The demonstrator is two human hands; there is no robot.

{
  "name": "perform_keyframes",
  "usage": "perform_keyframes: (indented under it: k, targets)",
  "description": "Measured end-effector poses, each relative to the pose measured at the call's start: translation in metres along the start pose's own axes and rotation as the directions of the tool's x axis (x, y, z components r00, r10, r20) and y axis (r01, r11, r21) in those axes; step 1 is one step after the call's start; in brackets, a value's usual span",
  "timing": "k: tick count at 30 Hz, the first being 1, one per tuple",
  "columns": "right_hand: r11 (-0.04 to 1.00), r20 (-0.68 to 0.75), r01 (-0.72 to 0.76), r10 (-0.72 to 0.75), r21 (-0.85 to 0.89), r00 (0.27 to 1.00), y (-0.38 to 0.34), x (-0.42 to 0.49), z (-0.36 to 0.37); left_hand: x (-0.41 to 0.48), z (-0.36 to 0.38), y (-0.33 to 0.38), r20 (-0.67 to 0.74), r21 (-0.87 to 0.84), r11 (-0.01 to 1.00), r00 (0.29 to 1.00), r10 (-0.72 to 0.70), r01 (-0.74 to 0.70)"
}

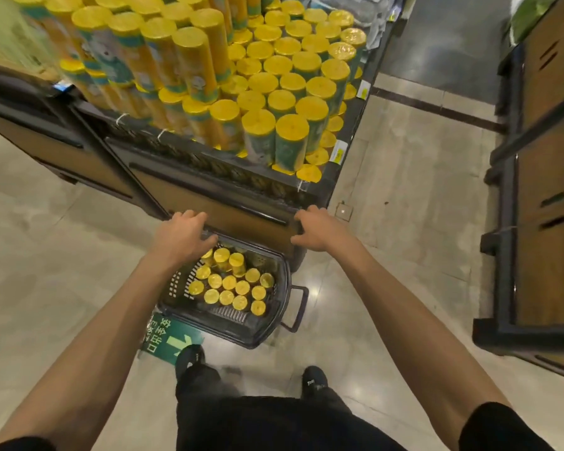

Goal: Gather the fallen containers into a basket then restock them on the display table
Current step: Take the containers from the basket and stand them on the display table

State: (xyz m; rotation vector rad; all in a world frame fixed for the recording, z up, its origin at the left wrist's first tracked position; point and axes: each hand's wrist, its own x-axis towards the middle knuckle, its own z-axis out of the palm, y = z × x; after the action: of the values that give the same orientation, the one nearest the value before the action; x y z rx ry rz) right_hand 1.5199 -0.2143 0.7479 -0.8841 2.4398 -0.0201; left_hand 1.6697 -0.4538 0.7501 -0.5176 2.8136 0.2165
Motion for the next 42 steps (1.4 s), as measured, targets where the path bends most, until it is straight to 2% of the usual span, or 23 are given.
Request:
perform_keyframes:
  k: [5,10,16,23,30,37,42]
  targets:
    - [0.988,0.026,-0.127,0.125,0.091,0.992,-0.073,0.024,0.031,0.011,0.013,-0.09,0.069,0.016,0.994,0.992,0.107,-0.108]
    - [0.956,0.077,-0.237,0.227,0.174,0.971,-0.129,0.044,0.066,0.021,0.026,-0.14,0.15,-0.053,0.982,0.971,0.188,-0.182]
    - [0.925,0.14,-0.301,0.274,0.232,0.951,-0.171,0.081,0.117,0.045,0.071,-0.191,0.193,-0.143,0.979,0.967,0.169,-0.142]
    - [0.925,0.162,-0.315,0.284,0.213,0.945,-0.167,0.158,0.192,0.112,0.161,-0.225,0.26,-0.179,0.982,0.959,0.112,-0.066]
    - [0.893,0.191,-0.351,0.306,0.281,0.933,-0.155,0.239,0.296,0.176,0.276,-0.228,0.296,-0.255,0.963,0.941,0.165,-0.089]
    - [0.861,0.083,-0.39,0.385,0.326,0.919,-0.132,0.311,0.398,0.233,0.397,-0.237,0.245,-0.2,0.975,0.959,0.14,-0.092]
    - [0.818,0.02,-0.419,0.448,0.394,0.894,-0.123,0.356,0.455,0.267,0.459,-0.243,0.212,-0.242,0.962,0.961,0.18,-0.127]
